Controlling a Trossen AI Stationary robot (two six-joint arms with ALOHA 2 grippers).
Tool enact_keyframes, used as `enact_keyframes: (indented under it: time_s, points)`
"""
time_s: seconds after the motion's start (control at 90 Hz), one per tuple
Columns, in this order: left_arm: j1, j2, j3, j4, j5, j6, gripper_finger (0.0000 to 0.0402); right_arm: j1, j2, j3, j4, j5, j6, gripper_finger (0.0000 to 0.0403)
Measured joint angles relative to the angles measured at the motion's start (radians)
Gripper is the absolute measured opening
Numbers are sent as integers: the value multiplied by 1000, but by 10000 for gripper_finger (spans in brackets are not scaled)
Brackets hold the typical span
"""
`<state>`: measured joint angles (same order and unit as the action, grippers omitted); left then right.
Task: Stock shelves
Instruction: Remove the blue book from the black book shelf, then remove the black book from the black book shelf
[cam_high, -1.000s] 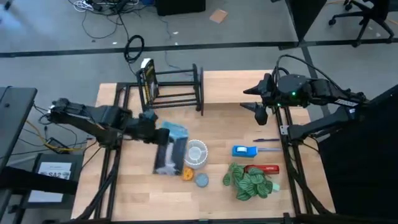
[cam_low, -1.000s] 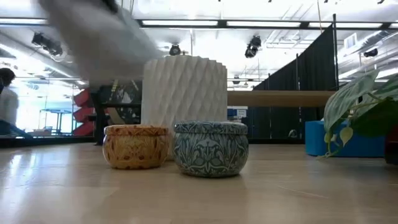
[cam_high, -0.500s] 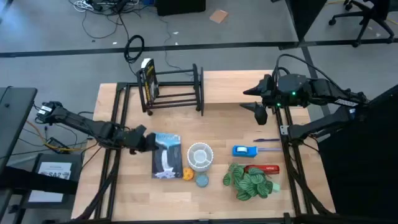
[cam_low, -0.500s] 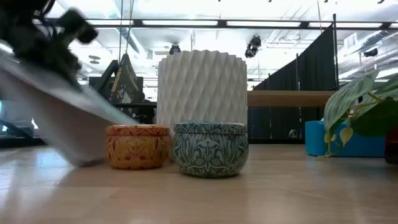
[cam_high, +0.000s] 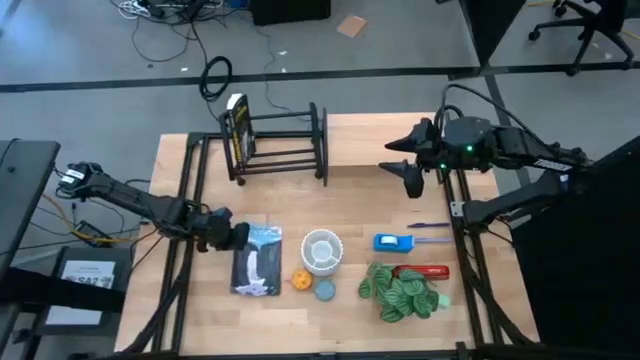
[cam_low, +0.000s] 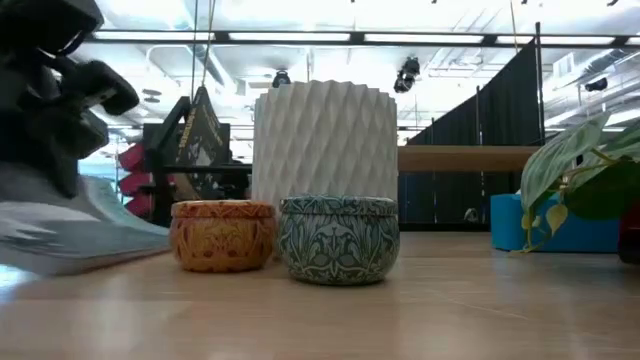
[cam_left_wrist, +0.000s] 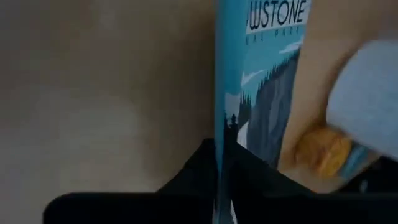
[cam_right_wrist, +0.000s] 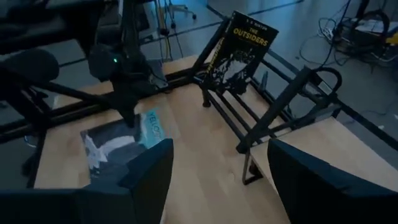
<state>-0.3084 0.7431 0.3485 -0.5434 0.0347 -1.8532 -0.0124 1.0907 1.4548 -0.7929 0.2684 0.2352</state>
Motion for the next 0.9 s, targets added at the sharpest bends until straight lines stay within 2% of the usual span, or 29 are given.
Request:
enact_keyframes:
  time_s: [0.178, 0.289, 0.411, 0.556, 0.678, 0.811, 0.9]
  points:
    - [0, -6, -1, 23, 51, -57, 104, 1, 21, 0, -1, -28, -2, 231]
    - [0, -7, -1, 17, 74, -81, 135, 1, 23, 0, -2, -71, -12, 231]
    - [0, -11, 23, -8, 122, -93, 145, 3, 20, 0, -10, -86, -20, 231]
    - [0, -10, 152, -164, 103, -91, 136, 4, 15, 0, -16, -87, -28, 231]
    - [0, -6, 329, -284, -70, -85, 118, 3, 15, 0, -16, -89, -29, 231]
    - [4, 38, 550, -403, -381, 44, 89, 3, 15, 0, -13, -89, -29, 231]
    - [18, 67, 655, -375, -606, 197, 71, 3, 15, 0, -5, -88, -33, 231]
